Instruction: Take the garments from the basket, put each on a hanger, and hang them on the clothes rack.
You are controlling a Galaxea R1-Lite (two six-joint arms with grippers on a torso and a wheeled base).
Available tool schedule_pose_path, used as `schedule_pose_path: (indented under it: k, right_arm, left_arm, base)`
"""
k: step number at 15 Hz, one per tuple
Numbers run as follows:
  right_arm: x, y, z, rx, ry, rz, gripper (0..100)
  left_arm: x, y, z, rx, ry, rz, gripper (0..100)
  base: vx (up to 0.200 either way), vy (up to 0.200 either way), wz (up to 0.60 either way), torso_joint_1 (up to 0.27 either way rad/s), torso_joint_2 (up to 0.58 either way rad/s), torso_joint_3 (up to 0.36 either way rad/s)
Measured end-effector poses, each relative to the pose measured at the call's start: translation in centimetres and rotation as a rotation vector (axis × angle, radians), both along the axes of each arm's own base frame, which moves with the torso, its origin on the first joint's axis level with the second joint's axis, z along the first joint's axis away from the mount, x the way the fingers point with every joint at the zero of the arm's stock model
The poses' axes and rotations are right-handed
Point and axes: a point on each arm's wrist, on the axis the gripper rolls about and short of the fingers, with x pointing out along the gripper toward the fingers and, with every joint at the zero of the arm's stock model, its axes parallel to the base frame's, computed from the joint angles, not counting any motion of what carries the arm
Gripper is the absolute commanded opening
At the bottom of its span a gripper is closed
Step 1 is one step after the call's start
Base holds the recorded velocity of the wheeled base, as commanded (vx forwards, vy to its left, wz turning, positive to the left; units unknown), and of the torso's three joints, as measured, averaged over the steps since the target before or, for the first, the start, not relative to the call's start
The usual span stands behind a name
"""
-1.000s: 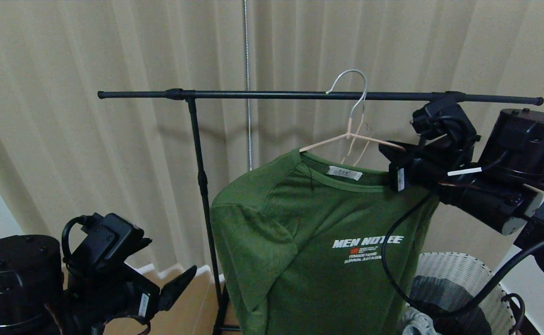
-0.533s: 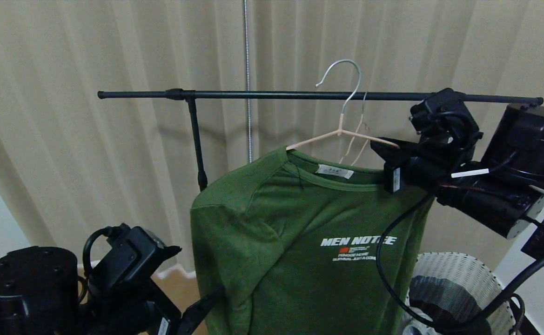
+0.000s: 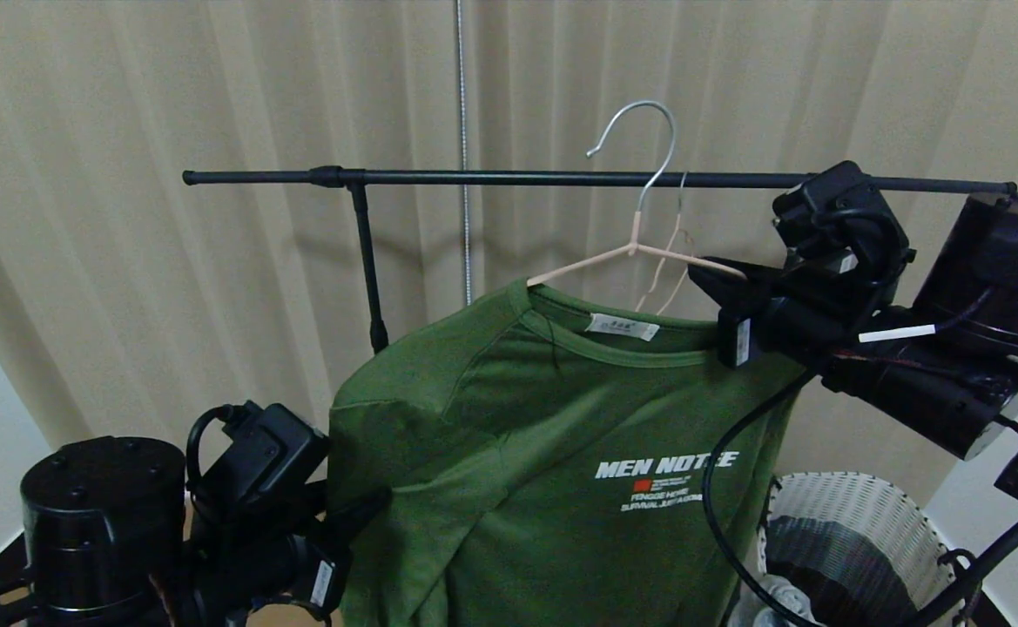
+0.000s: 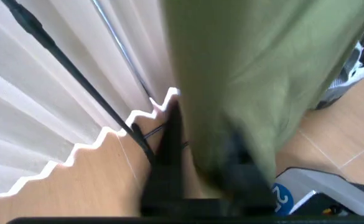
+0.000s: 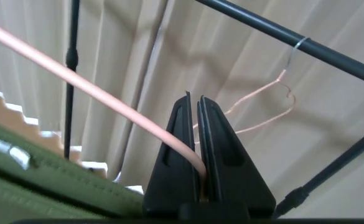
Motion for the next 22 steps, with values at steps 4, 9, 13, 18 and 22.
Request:
schedule_pose_path:
  k: [4, 9, 13, 18, 22]
  right_arm:
    - [1.1, -1.8, -0.2, -0.005, 0.006, -0.074, 0]
    - [1.9, -4.0, -0.6, -0.013, 0.019, -0.155, 0]
    - [1.7, -4.2, -0.7, -0.015, 0.023, -0.155, 0]
    - [1.4, -4.1, -0.6, -0.017, 0.022, -0.153, 0]
    - [1.2, -4.3, -0.9, -0.034, 0.06, -0.157, 0]
  left_arm:
    - [-0.3, 0.5, 0.2, -0.025, -0.049, 0.01, 0]
    - [0.1, 3.3, 0.8, -0.057, -0.106, 0.144, 0]
    - [1.1, 4.8, 1.7, -0.076, -0.143, 0.236, 0]
    - [1.0, 5.1, 1.5, -0.069, -0.14, 0.252, 100]
    - [0.4, 5.3, 1.3, -0.053, -0.143, 0.245, 100]
  base:
    - [0.0, 0.0, 0.0, 0.0, 0.0, 0.0]
    - [0.0, 0.0, 0.0, 0.0, 0.0, 0.0]
    - [0.0, 0.0, 0.0, 0.0, 0.0, 0.0]
    - [0.0, 0.0, 0.0, 0.0, 0.0, 0.0]
    - [0.0, 0.0, 0.0, 0.0, 0.0, 0.0]
